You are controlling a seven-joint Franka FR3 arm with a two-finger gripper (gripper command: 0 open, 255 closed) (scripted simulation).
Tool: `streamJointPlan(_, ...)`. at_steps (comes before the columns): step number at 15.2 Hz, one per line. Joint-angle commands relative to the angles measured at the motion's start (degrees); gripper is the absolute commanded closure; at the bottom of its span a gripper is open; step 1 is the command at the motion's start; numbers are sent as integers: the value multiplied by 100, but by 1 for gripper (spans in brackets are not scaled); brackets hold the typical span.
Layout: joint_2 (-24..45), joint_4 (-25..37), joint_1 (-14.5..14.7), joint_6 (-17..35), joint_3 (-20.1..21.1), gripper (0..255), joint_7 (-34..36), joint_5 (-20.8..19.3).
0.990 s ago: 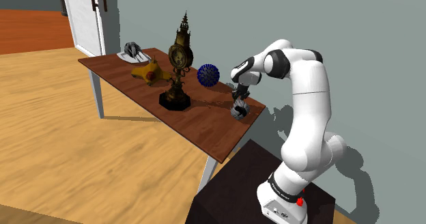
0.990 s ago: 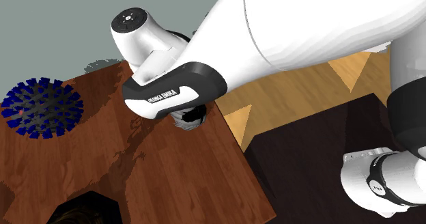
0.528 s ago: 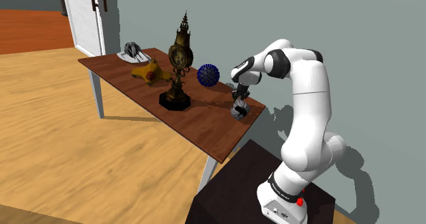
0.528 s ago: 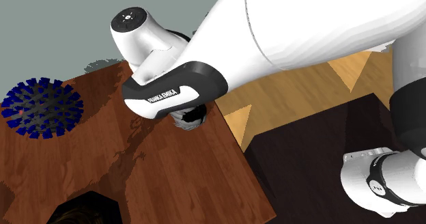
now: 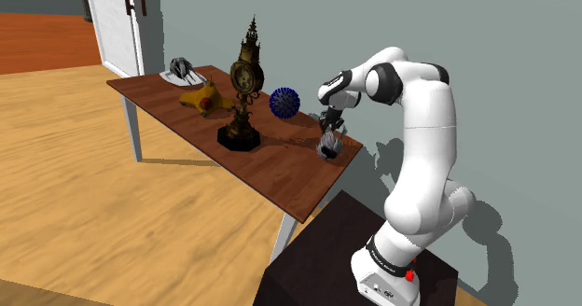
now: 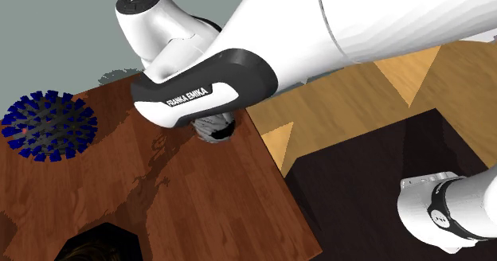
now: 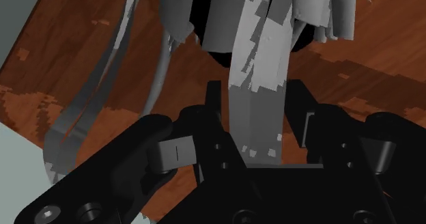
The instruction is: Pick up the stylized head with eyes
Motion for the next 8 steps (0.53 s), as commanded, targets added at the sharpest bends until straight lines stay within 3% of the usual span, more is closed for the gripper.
streamJointPlan(1, -125, -23, 27, -91, -32, 255, 17, -37)
streamJointPlan(8, -367, 22, 73, -372, -96, 255, 56, -122)
